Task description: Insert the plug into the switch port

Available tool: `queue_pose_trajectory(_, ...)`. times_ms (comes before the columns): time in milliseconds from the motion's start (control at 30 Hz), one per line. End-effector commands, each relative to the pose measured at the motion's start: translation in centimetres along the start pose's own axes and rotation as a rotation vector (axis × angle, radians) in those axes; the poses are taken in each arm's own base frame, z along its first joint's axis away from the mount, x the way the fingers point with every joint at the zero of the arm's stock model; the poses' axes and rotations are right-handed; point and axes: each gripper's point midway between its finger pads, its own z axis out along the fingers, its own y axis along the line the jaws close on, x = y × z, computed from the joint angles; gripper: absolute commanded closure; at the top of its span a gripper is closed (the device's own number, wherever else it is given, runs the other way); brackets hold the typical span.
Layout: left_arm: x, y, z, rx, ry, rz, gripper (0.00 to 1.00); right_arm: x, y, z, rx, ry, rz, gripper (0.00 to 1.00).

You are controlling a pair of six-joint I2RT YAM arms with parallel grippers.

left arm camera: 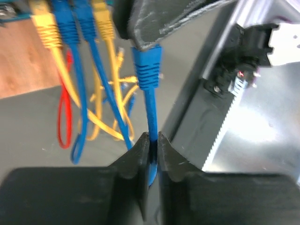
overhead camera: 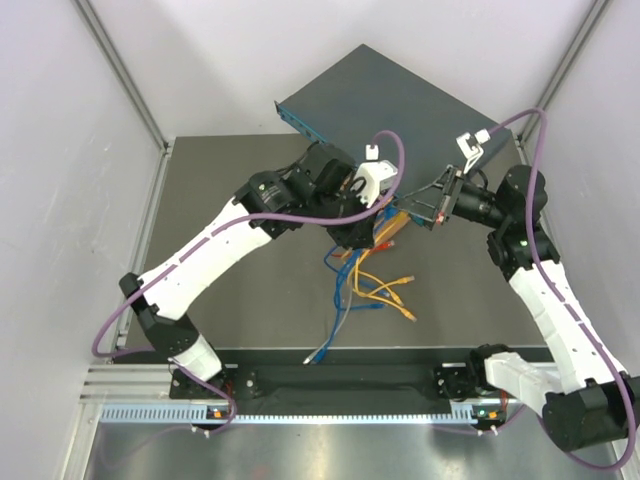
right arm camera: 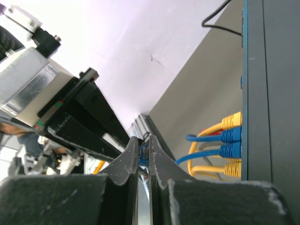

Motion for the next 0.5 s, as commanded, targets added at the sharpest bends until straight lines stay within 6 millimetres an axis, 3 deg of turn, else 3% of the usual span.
queue_pose_trajectory(0, -3.3, 0.8, -1.9, -0.088, -0.211, 0.035, 0.75, -0.6, 1.1, 0.4, -0.057, -0.024, 0.039, 1.0)
queue_pose_trajectory(33, -4.4, 1.1, -4.0, -0.135, -0.31, 0.053, 0.67, -1.2, 1.8, 0.5, -0.086, -0.044, 0.069, 1.0)
queue_pose_trajectory(67, -4.9, 1.6, -3.2, -0.141, -0.386, 0.074, 0.56, -1.2, 1.7, 0.6, -0.098, -0.052, 0.103, 1.0)
queue_pose_trajectory(100, -6.3, 0.8, -6.4, -0.145, -0.526, 0.111, 0.37, -1.8, 1.8, 0.6, -0.111, -0.076, 0.13, 1.0)
queue_pose_trajectory(133, -6.7, 1.0, -7.3, -0.172, -0.6, 0.149, 0.32, -2.6, 2.9, 0.6, -0.152, -0.102, 0.175, 1.0)
queue_pose_trajectory(167, -5.3, 1.7, -6.3, -0.185, -0.608, 0.168, 0.29, -3.0, 3.1, 0.6, -0.166, -0.113, 0.2, 1.0)
queue_pose_trajectory(200, -7.6, 0.7, -9.4, -0.185, -0.77, 0.214, 0.25, -3.6, 3.0, 0.7, -0.171, -0.129, 0.22, 1.0)
queue_pose_trajectory(233, -7.7, 0.8, -9.8, -0.197, -0.805, 0.24, 0.2, -4.1, 3.3, 0.6, -0.18, -0.137, 0.242, 1.0)
queue_pose_trajectory(267, -7.2, 1.2, -9.2, -0.211, -0.811, 0.273, 0.2, -4.5, 3.5, 0.7, -0.185, -0.144, 0.253, 1.0)
queue_pose_trajectory(333, -7.9, 0.6, -10.7, -0.21, -0.894, 0.323, 0.21, -5.3, 4.1, 0.7, -0.196, -0.159, 0.273, 1.0)
queue_pose_trajectory(467, -7.8, -0.5, -10.3, -0.152, -0.943, 0.402, 0.25, -6.2, 5.0, 0.6, -0.216, -0.174, 0.28, 1.0)
